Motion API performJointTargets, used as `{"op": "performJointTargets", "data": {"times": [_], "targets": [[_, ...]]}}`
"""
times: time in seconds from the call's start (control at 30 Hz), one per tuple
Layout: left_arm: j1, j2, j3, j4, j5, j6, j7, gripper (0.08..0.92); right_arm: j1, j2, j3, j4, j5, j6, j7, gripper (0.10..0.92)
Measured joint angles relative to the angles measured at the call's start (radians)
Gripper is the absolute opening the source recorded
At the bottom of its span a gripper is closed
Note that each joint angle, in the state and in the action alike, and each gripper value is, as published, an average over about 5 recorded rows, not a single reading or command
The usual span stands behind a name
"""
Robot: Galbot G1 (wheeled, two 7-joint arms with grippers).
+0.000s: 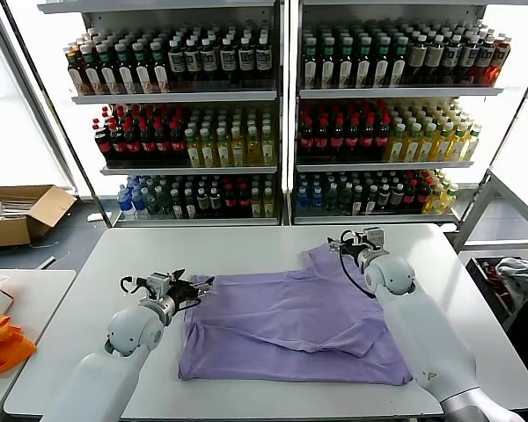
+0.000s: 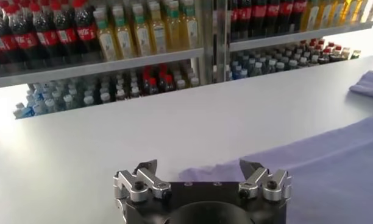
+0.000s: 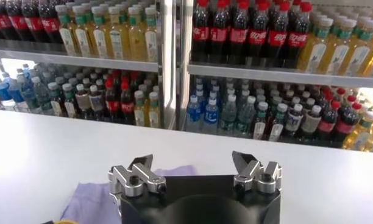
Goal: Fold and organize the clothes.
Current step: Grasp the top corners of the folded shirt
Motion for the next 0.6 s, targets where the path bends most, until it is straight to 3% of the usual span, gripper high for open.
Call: {"op": "performJointTargets", "data": {"times": [0.6], "targets": [[-0.005,0.004,0.004,0.022,-0.005,0.003,-0.002,0.823,-0.001,0.053,0.016,-0.083,-0.038,0.011,-0.001,0.823]]}}
